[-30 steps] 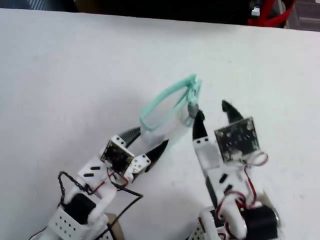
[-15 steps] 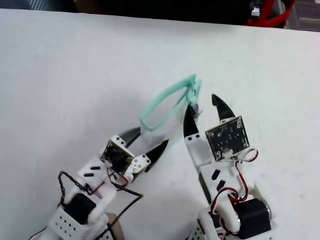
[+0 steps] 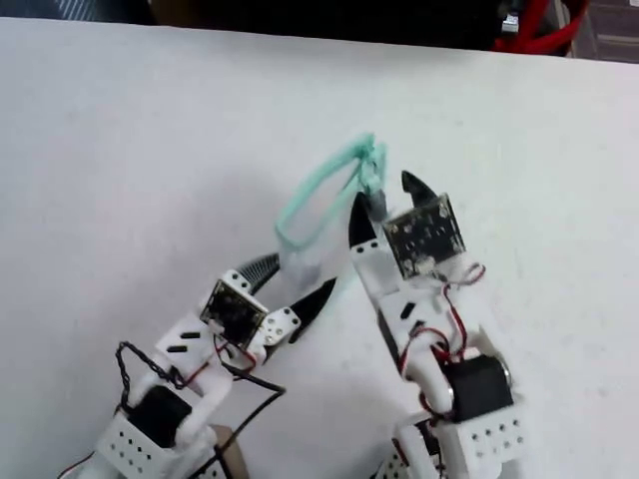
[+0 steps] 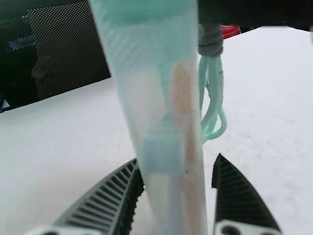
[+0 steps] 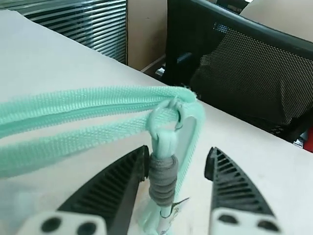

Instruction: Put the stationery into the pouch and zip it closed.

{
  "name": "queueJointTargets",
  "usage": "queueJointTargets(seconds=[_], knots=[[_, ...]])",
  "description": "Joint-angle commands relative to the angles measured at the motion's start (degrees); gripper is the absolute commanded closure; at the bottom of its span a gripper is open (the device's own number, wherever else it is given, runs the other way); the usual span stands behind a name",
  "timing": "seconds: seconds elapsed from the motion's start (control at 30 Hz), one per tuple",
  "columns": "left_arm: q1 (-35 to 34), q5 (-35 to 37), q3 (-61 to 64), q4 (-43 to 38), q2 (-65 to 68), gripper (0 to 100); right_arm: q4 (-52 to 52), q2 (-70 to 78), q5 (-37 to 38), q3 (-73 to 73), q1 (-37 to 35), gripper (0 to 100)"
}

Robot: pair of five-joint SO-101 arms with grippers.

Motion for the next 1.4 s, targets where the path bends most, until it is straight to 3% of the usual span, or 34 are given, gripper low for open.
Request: queueJointTargets(seconds=[0.0,0.07,0.33,0.6,1.03,1.37], knots=[[0.7,0.6,-0.1,0.2,-0.3,77,-2.2,0.7,0.3,-0.4,-0.3,92.6],[0.8,0.6,-0.1,0.2,-0.3,77,-2.7,-0.7,0.3,-0.2,-0.2,98.8],[0.8,0.6,-0.1,0.2,-0.3,77,3.5,-12.4,0.3,0.0,-1.2,97.9],[0.7,0.6,-0.1,0.2,-0.3,77,11.7,-20.8,0.3,-0.1,-7.6,97.9],[0.6,0.6,-0.1,0.2,-0.3,77,18.8,-21.9,0.3,-0.1,-17.1,97.9],[0.5,0.6,-0.1,0.2,-0.3,77,25.9,-22.2,5.1,-1.9,-17.4,97.9]])
